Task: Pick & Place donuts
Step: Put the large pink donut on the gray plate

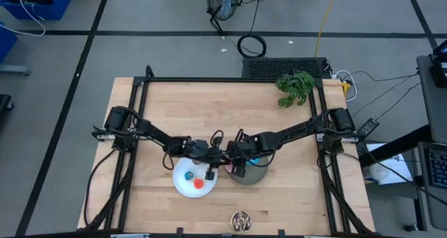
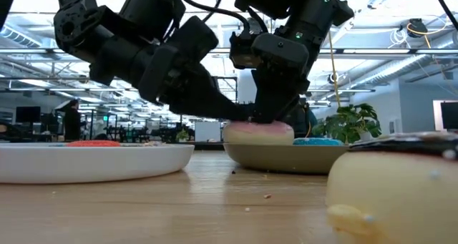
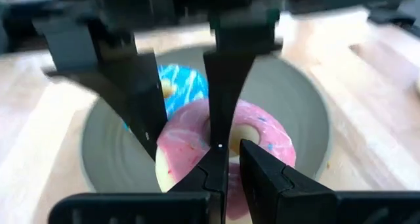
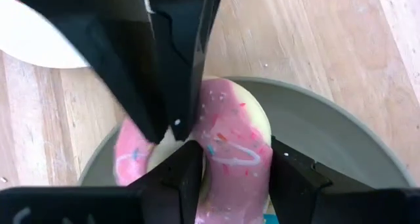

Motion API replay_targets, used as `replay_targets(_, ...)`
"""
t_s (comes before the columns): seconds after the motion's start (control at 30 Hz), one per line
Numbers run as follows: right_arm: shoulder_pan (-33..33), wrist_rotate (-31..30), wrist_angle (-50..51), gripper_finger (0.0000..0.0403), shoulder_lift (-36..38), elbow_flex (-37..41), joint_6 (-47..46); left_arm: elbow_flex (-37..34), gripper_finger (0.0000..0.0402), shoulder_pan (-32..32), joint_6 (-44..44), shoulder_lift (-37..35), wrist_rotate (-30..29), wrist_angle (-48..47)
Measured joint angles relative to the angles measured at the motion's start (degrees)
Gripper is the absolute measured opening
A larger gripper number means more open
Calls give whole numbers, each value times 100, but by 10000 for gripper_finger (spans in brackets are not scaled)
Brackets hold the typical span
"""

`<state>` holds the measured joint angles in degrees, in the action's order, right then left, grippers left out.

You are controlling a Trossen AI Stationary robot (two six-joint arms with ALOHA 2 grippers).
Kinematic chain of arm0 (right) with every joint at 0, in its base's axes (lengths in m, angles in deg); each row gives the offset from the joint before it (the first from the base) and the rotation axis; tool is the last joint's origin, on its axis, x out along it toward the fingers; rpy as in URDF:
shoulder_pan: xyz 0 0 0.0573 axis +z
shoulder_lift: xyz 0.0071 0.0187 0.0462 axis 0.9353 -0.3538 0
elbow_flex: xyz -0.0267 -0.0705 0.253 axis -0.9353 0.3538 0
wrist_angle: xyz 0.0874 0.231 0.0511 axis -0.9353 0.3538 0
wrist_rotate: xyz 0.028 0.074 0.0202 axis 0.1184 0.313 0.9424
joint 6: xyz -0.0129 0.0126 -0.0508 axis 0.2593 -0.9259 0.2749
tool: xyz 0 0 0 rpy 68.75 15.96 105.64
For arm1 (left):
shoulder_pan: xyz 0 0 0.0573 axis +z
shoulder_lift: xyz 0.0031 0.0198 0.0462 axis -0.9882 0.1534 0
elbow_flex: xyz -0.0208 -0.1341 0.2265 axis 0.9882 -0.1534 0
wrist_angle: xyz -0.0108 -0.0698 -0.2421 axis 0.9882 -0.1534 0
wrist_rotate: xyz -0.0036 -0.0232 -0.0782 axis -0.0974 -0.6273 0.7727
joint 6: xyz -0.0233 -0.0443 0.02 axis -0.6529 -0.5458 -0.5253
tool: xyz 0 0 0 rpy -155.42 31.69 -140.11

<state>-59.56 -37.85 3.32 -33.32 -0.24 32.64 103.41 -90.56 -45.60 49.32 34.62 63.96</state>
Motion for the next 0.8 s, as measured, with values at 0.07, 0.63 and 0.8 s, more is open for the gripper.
replay_targets(0.07,0,0,-8,139,41,2,2,-2,46,27,2,13,79,-25)
replay_targets(0.63,42,-2,221,173,58,-4,437,-2,46,54,21,80,191,139)
replay_targets(0.8,25,-6,241,219,58,-4,431,-2,46,66,23,80,192,139)
